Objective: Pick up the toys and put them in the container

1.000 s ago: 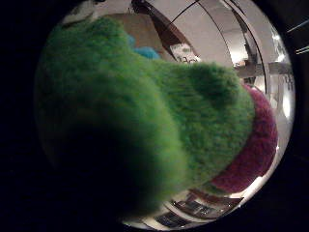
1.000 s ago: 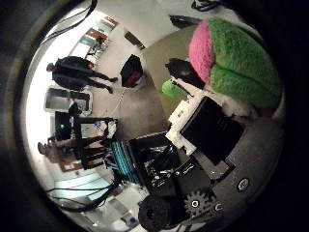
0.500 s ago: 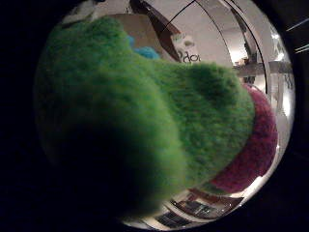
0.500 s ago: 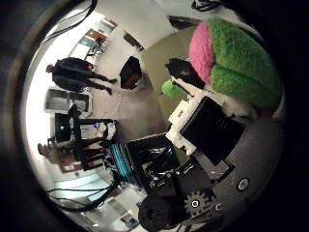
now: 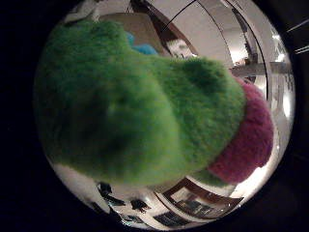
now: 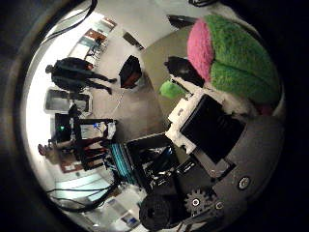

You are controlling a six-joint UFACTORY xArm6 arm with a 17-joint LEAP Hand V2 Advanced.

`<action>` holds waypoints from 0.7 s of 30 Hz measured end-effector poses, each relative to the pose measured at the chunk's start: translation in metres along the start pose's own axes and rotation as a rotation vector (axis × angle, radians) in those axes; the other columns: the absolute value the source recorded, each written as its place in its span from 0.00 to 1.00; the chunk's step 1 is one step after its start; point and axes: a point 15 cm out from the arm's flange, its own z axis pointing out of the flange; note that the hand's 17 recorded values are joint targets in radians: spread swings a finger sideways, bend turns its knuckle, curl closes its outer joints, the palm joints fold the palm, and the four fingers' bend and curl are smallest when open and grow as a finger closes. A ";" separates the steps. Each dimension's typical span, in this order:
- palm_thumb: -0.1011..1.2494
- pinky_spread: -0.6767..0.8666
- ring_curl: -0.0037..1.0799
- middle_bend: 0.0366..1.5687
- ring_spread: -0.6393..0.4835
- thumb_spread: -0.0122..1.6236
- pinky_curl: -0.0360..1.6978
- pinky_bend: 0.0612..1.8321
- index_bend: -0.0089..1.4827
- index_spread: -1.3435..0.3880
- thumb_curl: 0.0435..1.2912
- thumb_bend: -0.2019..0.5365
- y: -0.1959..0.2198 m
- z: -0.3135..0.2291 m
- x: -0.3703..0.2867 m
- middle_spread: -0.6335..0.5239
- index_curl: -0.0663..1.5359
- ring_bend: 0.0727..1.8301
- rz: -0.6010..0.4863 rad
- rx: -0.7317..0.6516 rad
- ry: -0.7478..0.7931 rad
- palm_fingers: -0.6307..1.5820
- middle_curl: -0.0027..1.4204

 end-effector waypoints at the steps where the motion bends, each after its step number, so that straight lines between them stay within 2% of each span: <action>1: 0.70 0.18 0.76 0.59 0.30 0.64 0.54 0.57 0.35 0.55 0.28 0.23 0.000 0.000 0.000 0.36 0.57 0.58 -0.002 -0.001 0.000 0.65 0.61; 3: 0.68 0.16 0.72 0.55 0.29 0.63 0.52 0.53 0.25 0.53 0.28 0.23 0.004 -0.001 0.006 0.35 0.53 0.56 -0.008 0.002 0.001 0.55 0.59; 4: 0.66 0.15 0.71 0.53 0.29 0.63 0.51 0.51 0.22 0.51 0.28 0.23 0.008 -0.003 0.012 0.34 0.51 0.57 -0.008 0.004 0.003 0.53 0.58; 5: 0.65 0.17 0.69 0.51 0.29 0.63 0.51 0.48 0.20 0.50 0.28 0.23 0.012 -0.005 0.018 0.34 0.49 0.55 -0.005 0.007 0.007 0.48 0.56; 6: 0.64 0.19 0.67 0.46 0.30 0.63 0.50 0.43 0.21 0.50 0.28 0.23 0.015 -0.006 0.024 0.35 0.48 0.52 -0.003 0.008 0.010 0.41 0.54; 8: 0.61 0.26 0.64 0.38 0.32 0.63 0.49 0.39 0.22 0.50 0.27 0.22 0.016 -0.007 0.026 0.38 0.46 0.48 -0.006 0.011 0.011 0.34 0.50; 10: 0.58 0.37 0.55 0.29 0.38 0.63 0.46 0.35 0.20 0.50 0.25 0.23 0.018 -0.007 0.026 0.42 0.41 0.39 -0.013 0.009 0.011 0.30 0.43; 15: 0.48 0.55 0.40 0.16 0.52 0.62 0.38 0.25 0.15 0.51 0.22 0.21 0.018 -0.008 0.027 0.49 0.33 0.22 -0.026 0.009 0.011 0.26 0.32; 21: 0.42 0.61 0.32 0.10 0.59 0.60 0.30 0.18 0.12 0.52 0.20 0.23 0.022 -0.005 0.018 0.50 0.27 0.14 -0.039 -0.016 -0.014 0.28 0.26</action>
